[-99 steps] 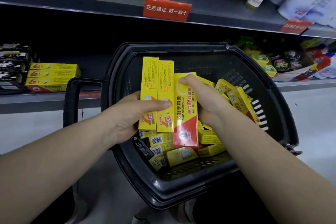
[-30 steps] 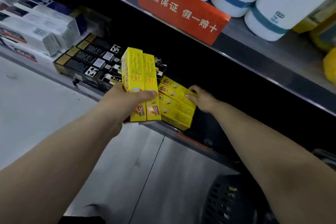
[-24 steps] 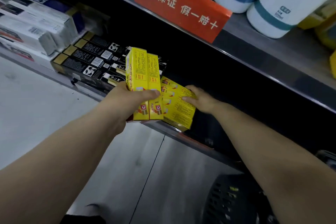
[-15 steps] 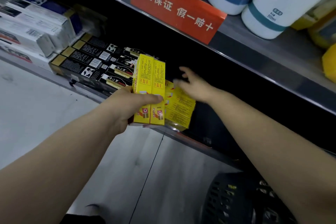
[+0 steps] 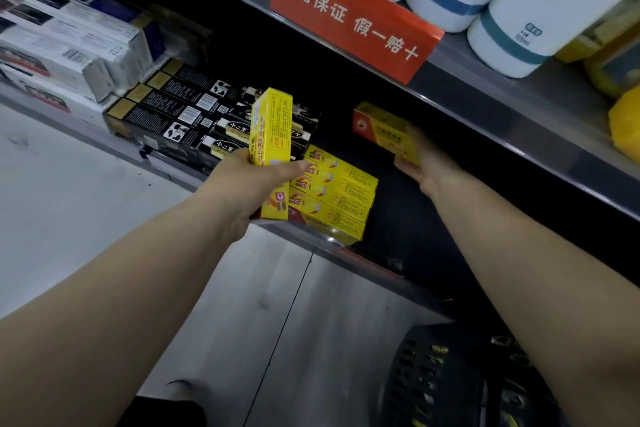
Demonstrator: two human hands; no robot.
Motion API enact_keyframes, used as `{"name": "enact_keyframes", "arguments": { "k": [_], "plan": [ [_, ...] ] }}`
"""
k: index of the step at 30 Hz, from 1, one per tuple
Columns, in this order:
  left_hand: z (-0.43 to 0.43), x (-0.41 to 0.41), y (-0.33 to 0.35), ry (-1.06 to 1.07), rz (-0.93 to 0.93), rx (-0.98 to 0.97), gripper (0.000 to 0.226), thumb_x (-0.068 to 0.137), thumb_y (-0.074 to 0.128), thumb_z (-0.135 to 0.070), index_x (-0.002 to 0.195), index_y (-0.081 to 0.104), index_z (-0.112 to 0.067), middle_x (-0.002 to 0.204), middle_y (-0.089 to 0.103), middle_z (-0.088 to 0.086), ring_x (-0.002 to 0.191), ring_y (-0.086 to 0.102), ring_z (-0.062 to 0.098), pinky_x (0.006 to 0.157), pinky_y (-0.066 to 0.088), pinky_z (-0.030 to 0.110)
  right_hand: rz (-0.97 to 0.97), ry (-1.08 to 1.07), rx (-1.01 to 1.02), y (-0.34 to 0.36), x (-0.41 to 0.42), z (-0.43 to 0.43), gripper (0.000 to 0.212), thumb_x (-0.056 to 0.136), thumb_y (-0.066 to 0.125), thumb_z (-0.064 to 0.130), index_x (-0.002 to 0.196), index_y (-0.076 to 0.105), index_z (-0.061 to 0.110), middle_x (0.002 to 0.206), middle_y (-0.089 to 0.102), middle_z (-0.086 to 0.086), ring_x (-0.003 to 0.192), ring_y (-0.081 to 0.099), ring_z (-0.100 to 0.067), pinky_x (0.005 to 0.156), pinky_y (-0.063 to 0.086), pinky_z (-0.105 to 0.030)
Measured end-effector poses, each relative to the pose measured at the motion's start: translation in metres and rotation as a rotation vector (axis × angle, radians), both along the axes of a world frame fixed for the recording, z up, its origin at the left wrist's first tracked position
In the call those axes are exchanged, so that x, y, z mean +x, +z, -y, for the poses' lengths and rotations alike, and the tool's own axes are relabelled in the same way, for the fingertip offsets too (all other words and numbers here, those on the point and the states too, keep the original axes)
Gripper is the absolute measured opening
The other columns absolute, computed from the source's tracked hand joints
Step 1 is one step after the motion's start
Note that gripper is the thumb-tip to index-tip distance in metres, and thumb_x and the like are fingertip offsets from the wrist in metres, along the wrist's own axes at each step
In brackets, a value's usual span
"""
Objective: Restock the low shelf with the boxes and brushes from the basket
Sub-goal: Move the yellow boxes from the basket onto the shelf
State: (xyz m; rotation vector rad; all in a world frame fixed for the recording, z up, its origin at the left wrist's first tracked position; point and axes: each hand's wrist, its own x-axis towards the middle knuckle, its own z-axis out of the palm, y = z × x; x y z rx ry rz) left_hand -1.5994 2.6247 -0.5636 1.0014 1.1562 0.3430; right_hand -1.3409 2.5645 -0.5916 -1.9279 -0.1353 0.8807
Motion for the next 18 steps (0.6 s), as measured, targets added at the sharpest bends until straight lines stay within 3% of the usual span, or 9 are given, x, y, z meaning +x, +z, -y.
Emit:
{"name": "enact_keyframes", "arguments": {
  "k": [4,6,9,12,13,16,18],
  "plan": [
    [0.001,0.001,0.003,0.01,-0.025,0.067,0.05,0.071,0.079,-0.031,0.111,0.052,-0.018,0.089,0.061,-0.007,0.075,0.059,0.007,0.047,0.045,0.019,0.103,0.183,-0.194,-0.035,0.006,0.004,0.05,0.087,0.06,0.045,0.127,0.047,0.017,0.114,0.056,-0.003,0.094,0.056,-0.015,0.083,0.049,-0.029],
    [0.0,0.001,0.002,0.023,-0.035,0.099,0.054,0.071,0.079,-0.031,0.111,0.047,-0.018,0.089,0.059,-0.007,0.073,0.057,0.005,0.047,0.044,0.02,0.11,0.259,-0.207,-0.048,0.0,0.0,0.044,0.088,0.059,0.043,0.123,0.048,0.019,0.106,0.056,0.003,0.096,0.055,-0.013,0.084,0.045,-0.03],
    [0.001,0.0,0.003,0.009,-0.076,0.105,0.058,0.071,0.078,-0.036,0.114,0.044,-0.017,0.097,0.058,-0.002,0.077,0.054,0.006,0.055,0.041,0.023,0.205,0.411,-0.25,-0.058,-0.002,-0.009,0.035,0.091,0.057,0.036,0.119,0.052,0.015,0.099,0.058,0.001,0.087,0.055,-0.012,0.074,0.042,-0.025],
    [0.001,0.0,0.0,-0.017,-0.083,0.097,0.04,0.072,0.077,-0.035,0.088,0.048,-0.013,0.088,0.057,-0.004,0.076,0.054,0.009,0.058,0.043,0.025,0.349,0.575,-0.365,-0.061,0.0,-0.013,0.039,0.092,0.057,0.032,0.126,0.05,0.015,0.106,0.055,-0.004,0.091,0.053,-0.015,0.075,0.041,-0.024],
    [0.001,0.0,0.001,-0.023,-0.085,0.092,0.039,0.072,0.077,-0.034,0.088,0.05,-0.013,0.089,0.058,-0.003,0.077,0.055,0.01,0.06,0.045,0.027,0.361,0.621,-0.373,-0.062,-0.002,-0.014,0.039,0.093,0.057,0.029,0.129,0.048,0.016,0.109,0.055,-0.005,0.092,0.053,-0.015,0.075,0.041,-0.025],
    [0.002,0.002,0.001,-0.042,-0.117,0.095,0.058,0.072,0.078,-0.03,0.119,0.051,-0.011,0.102,0.061,0.005,0.075,0.056,0.01,0.057,0.045,0.024,0.389,0.696,-0.37,-0.065,-0.009,-0.013,0.042,0.095,0.052,0.018,0.136,0.042,0.018,0.122,0.057,-0.01,0.099,0.056,-0.02,0.081,0.047,-0.029],
    [0.002,0.002,0.001,-0.066,-0.126,0.122,0.055,0.073,0.078,-0.026,0.119,0.053,-0.009,0.095,0.063,0.003,0.071,0.056,0.011,0.046,0.047,0.019,0.428,0.759,-0.43,-0.059,-0.01,-0.011,0.049,0.096,0.05,0.014,0.143,0.035,0.017,0.133,0.051,-0.012,0.115,0.054,-0.024,0.094,0.046,-0.033]
  ]
}}
